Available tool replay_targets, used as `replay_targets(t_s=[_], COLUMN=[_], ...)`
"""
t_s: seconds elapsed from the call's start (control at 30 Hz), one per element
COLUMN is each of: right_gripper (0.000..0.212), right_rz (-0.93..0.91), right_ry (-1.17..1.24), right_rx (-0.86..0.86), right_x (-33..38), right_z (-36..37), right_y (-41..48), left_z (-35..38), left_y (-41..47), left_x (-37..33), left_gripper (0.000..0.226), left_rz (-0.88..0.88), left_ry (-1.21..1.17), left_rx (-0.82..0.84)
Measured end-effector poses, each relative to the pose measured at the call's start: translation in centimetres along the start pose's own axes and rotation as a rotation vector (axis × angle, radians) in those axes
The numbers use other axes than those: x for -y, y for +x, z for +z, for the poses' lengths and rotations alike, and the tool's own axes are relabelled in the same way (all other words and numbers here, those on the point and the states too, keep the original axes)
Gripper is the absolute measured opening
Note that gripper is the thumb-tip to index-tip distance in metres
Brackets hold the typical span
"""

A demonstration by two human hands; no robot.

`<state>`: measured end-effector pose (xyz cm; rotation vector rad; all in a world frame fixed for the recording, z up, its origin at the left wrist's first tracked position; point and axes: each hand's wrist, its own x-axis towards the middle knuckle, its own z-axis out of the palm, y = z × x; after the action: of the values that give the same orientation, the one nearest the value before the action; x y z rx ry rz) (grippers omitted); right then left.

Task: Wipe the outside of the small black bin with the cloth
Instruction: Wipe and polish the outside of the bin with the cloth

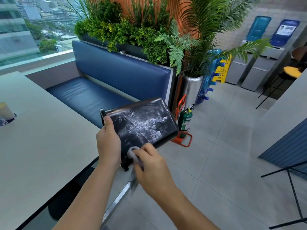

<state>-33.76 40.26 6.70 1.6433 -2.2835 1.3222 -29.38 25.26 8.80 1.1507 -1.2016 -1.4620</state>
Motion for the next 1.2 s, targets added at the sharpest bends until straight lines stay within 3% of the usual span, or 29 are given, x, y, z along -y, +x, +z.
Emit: replay_targets(t_s=[0.17, 0.33, 0.5, 0.7, 0.87, 1.03, 1.2], right_gripper=[0.01, 0.017, 0.011, 0.017, 0.014, 0.016, 0.007], right_rz=[0.148, 0.048, 0.201, 0.138, 0.296, 0.213, 0.318], right_ry=[-0.026, 0.017, -0.008, 0.066, 0.029, 0.041, 0.003], right_rx=[-0.188, -0.09, -0.215, -0.053, -0.154, -0.054, -0.194], right_x=[-2.8, -0.5, -3.4, -2.0, -4.2, -3.6, -5.4], right_z=[-1.2, -0.2, -1.9, -0.9, -1.8, -1.8, -2.2], right_y=[2.8, 1.1, 2.1, 1.6, 2.6, 1.5, 2.8], left_z=[0.2, 0.0, -0.4, -0.3, -0.3, -0.7, -0.5], left_y=[-0.4, -0.3, -0.4, -0.7, -0.9, -0.2, -0.6], left_x=[0.2, 0.0, 0.0, -0.2, 0.3, 0.7, 0.5], left_gripper=[0.058, 0.065, 0.066, 0.057, 0.056, 0.082, 0.072], left_rz=[-0.012, -0.025, 0.004, 0.051, 0.074, 0.085, 0.13], left_ry=[-0.033, -0.01, 0.006, 0.056, 0.088, 0.07, 0.118], left_rx=[0.029, 0.008, 0.007, -0.018, -0.022, 0.002, -0.003])
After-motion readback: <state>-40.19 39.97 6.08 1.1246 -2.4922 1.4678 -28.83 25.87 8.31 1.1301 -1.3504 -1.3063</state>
